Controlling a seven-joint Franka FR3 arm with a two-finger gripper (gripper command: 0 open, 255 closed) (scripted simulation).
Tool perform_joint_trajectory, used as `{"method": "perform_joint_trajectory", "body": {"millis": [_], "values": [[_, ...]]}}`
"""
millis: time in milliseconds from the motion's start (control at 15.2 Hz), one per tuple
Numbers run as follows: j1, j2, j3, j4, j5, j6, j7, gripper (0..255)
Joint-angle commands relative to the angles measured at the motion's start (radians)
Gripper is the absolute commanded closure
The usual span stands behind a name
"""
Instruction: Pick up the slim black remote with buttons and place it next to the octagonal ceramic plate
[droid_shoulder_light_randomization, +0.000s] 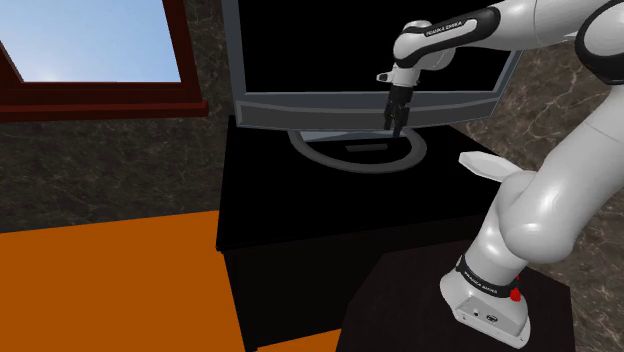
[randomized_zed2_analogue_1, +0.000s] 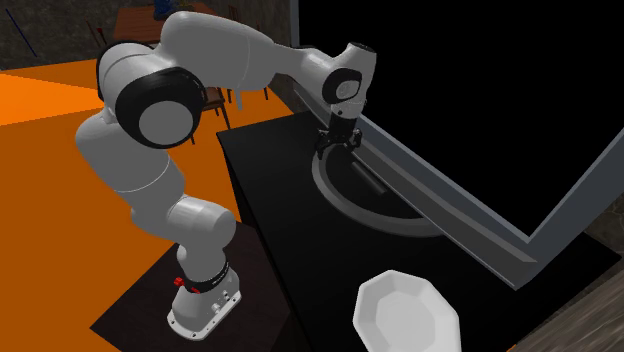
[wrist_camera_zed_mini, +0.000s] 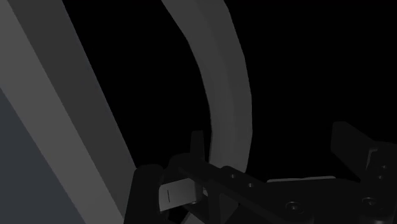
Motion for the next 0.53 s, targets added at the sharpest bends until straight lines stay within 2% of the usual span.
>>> {"method": "perform_joint_trajectory", "body": {"millis": [0,66,132,462], "values": [[0.013,0.201,-0.027,0.026,0.034,0.266,-0.051,0],[0.004,0.003,-0.002,0.004,0.003,-0.012,-0.003,0],[0.004,0.003,-0.002,0.004,0.003,-0.012,-0.003,0],[0.025,0.162,-0.043,0.036,0.053,0.161,-0.097,0]]}}
